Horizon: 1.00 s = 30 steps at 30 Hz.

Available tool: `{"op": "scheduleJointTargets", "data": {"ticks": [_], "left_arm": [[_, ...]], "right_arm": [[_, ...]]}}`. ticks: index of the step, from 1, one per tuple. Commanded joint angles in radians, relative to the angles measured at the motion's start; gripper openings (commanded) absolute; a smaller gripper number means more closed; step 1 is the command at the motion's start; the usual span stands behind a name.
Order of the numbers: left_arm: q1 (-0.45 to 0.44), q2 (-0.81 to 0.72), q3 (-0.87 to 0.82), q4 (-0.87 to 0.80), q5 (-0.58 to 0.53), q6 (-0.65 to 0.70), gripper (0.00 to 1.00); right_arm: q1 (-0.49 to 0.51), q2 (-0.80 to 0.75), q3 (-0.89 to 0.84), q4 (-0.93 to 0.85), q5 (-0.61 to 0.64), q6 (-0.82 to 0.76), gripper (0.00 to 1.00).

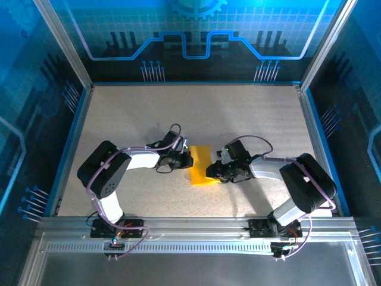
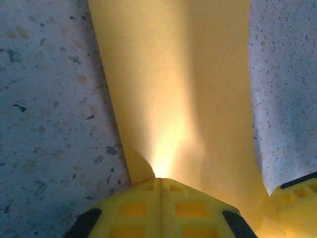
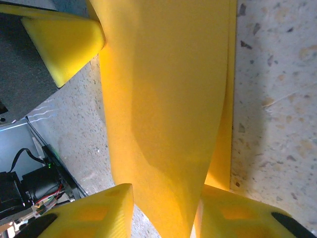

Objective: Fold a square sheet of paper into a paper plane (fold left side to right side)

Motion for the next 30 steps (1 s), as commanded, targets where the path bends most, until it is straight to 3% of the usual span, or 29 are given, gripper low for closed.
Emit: {"op": "scheduleJointTargets", "data": {"ticks": [1, 30], "left_arm": [[-0.010, 0.005, -0.029, -0.036, -0.001, 0.011, 0.00], [-0.010, -0.001, -0.037, -0.023, 0.004, 0.009, 0.00]], "right_arm": [[-0.013, 0.011, -0.017, 0.044, -0.028, 0.019, 0.36], [-0.093, 0.123, 0.112, 0.001, -0.050, -0.077, 0.32]]}}
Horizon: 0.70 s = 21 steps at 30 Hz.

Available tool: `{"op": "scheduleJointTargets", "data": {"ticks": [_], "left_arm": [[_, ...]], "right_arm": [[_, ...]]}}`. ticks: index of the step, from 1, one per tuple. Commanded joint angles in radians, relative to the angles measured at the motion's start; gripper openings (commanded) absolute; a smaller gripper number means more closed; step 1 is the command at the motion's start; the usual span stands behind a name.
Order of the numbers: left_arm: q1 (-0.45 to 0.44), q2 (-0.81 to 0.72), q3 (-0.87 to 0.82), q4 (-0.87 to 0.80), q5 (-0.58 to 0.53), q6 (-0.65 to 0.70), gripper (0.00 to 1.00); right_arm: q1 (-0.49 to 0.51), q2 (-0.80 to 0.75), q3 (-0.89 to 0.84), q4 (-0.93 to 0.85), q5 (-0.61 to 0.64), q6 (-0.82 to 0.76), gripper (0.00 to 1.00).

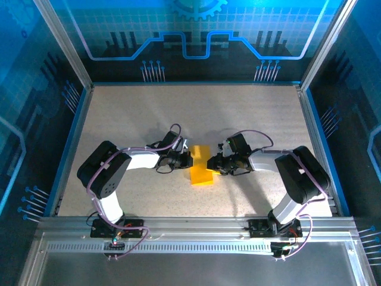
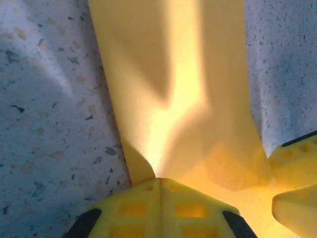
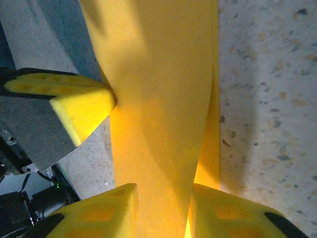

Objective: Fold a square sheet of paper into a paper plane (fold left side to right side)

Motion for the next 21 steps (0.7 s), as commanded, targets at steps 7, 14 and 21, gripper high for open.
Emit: {"op": "scheduleJointTargets", "data": {"ticks": [7, 14, 21], "left_arm": [[-0.010, -0.003, -0.035, -0.022, 0.004, 0.005, 0.00], [-0.010, -0.012, -0.035, -0.017, 0.004, 0.003, 0.00], [-0.009, -0.038, -0.005, -0.038, 0.001, 0.023, 0.04]], "right_arm": [[-0.031, 0.058, 0.038, -0.013, -0.043, -0.041, 0.26], [-0.039, 0.065, 0.027, 0.007, -0.069, -0.037, 0.11], [-0.041, 0.038, -0.014, 0.079, -0.106, 0.013, 0.00]]}}
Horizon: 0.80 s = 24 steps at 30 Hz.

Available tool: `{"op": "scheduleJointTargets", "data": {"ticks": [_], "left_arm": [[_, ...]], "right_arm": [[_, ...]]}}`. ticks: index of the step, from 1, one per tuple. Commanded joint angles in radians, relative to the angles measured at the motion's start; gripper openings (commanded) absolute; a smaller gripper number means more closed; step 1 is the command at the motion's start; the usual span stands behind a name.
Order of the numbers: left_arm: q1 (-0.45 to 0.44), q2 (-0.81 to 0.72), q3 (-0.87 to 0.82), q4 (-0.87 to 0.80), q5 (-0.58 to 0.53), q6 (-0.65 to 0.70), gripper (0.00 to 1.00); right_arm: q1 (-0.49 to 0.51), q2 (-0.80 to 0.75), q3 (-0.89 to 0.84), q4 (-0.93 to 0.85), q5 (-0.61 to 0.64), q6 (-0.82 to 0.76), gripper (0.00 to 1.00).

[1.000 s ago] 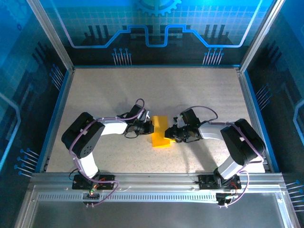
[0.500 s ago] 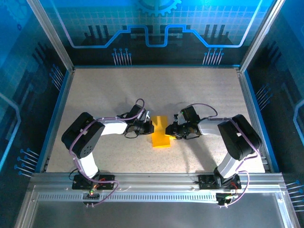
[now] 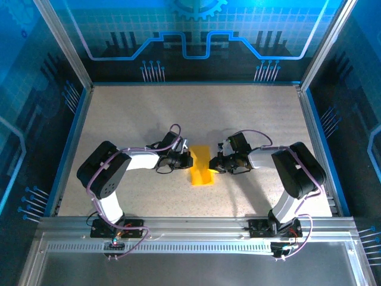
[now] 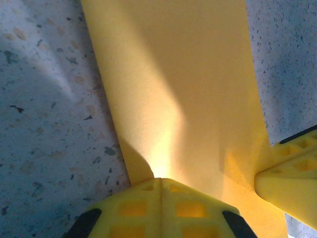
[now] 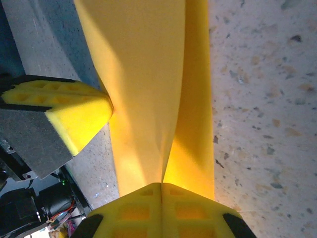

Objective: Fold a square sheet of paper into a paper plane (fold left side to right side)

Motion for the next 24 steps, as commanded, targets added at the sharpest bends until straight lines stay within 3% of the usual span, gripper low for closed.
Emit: {"op": "scheduleJointTargets", "data": {"ticks": [1, 14, 24], "left_arm": [[-0.007, -0.038, 0.014, -0.060, 0.000, 0.028, 0.07], [0.002, -0.314, -0.014, -0.127, -0.091, 0.177, 0.52], [-0.047, -0.611, -0.177, -0.141, -0.125, 0.359, 0.68]], "right_arm": [[-0.014, -0.020, -0.026, 0.046, -0.038, 0.030, 0.00], [-0.013, -0.065, -0.072, 0.120, -0.032, 0.117, 0.00], [-0.005, -0.069, -0.065, 0.145, -0.032, 0.172, 0.00]]}}
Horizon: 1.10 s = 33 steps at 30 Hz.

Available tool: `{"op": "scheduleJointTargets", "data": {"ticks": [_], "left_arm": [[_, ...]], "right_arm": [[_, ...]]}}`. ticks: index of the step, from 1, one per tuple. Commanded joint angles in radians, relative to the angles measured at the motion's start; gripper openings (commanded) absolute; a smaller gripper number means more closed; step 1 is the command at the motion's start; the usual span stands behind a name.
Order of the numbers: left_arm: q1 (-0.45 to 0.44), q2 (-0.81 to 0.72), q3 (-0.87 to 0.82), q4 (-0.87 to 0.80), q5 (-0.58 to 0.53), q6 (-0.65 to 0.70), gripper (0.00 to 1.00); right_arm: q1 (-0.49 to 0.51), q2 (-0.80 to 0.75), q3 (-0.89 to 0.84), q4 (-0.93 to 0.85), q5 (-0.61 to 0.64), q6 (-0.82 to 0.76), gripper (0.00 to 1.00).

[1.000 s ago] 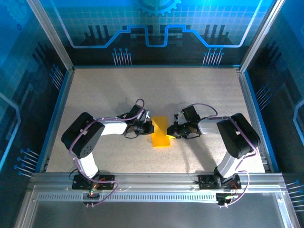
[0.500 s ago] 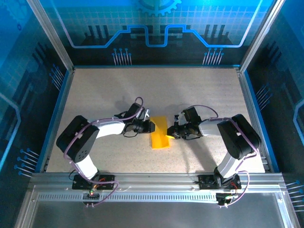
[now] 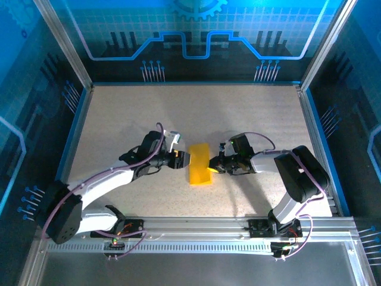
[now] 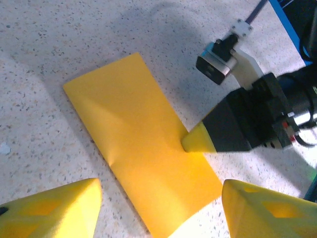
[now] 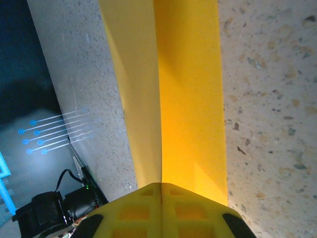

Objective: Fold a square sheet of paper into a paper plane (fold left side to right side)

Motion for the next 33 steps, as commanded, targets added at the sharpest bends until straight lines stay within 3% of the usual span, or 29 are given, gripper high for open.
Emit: {"op": "scheduleJointTargets", "data": {"ticks": [1, 8, 16, 28, 33], "left_arm": [[-0.041, -0.089, -0.044, -0.038, -0.028, 0.110, 0.69], [-0.176, -0.179, -0.081, -0.119, -0.099, 0.180, 0.69], [-0.363, -0.156, -0.074, -0.113, -0.213, 0.211, 0.70], [-0.528, 0.139, 0.067, -0.086, -0.360, 0.236, 0.70], [-0.567, 0.263, 0.144, -0.094, -0.485, 0.238, 0.70]], "right_arm": [[-0.005, -0.025, 0.009, -0.004, -0.011, 0.026, 0.00], [0.001, -0.043, 0.033, -0.080, 0.020, 0.016, 0.00], [0.001, -0.031, 0.026, -0.070, 0.033, 0.038, 0.00], [0.006, -0.021, 0.028, -0.057, 0.033, 0.054, 0.00], [0.006, -0.014, 0.027, -0.052, 0.026, 0.051, 0.00]]}}
